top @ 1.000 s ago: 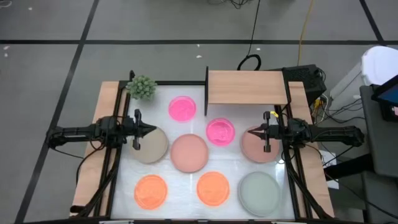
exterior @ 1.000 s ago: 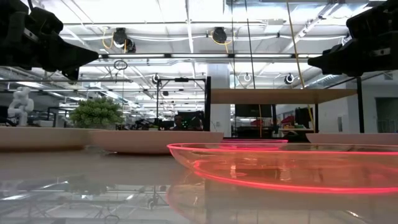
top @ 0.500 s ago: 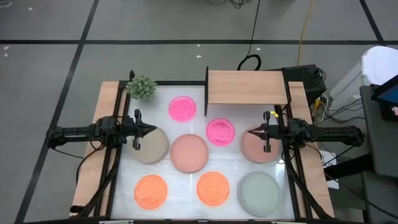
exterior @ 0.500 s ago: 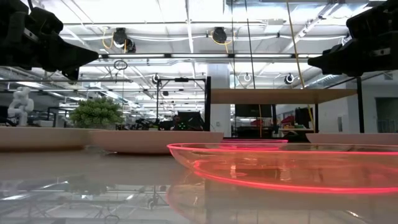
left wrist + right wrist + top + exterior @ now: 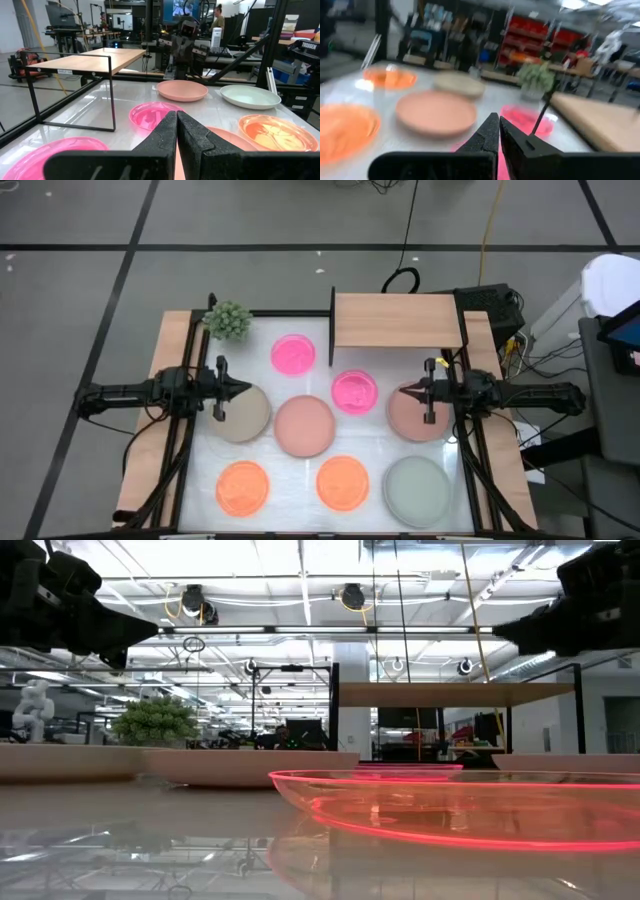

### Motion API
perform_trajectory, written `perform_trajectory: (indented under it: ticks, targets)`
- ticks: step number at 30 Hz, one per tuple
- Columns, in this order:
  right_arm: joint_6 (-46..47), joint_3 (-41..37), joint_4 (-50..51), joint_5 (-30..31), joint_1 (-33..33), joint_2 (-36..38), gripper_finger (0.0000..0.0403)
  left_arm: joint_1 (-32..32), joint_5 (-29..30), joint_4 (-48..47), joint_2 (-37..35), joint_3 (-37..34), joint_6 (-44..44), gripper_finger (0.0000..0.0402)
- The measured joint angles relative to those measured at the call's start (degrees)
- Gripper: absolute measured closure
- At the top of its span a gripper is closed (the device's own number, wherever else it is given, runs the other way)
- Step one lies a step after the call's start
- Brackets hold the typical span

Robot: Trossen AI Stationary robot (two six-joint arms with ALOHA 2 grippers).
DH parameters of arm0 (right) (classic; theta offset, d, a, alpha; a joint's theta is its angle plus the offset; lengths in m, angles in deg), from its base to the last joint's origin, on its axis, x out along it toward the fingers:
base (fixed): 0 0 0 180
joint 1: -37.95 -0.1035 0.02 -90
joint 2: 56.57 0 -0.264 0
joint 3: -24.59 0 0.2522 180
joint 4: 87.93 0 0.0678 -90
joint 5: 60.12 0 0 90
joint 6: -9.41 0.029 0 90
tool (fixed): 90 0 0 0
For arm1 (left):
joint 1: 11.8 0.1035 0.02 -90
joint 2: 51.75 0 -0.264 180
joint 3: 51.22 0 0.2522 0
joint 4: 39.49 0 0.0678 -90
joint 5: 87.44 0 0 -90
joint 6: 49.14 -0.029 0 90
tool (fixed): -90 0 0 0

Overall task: Place and stack plates onto a shelf
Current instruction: Put the right light pink plate on the shelf

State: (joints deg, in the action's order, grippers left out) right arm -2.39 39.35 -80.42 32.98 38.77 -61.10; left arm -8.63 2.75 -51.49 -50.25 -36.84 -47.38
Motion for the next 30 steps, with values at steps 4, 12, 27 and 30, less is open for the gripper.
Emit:
perform_trajectory:
  ticks: [4, 12, 27, 30]
  targets:
    - [0.10, 2.09, -2.05, -0.20, -0.09, -0.02, 0.0403, 0.01, 0.04, 0.02, -0.02, -0.02, 0.00, 0.0382]
    - [0.68, 13.75, 3.88, -0.18, -0.11, -5.20, 0.0403, -0.01, 0.10, 0.12, -0.01, -0.01, 0.00, 0.0382]
    - [2.80, 40.85, 18.19, -0.18, -0.13, -22.52, 0.0403, -0.01, 0.31, 0.28, -0.02, 0.00, 0.00, 0.0382]
    - [3.95, 45.24, 21.08, -0.19, -0.13, -25.45, 0.0403, 0.01, 0.28, 0.44, -0.02, -0.01, 0.00, 0.0382]
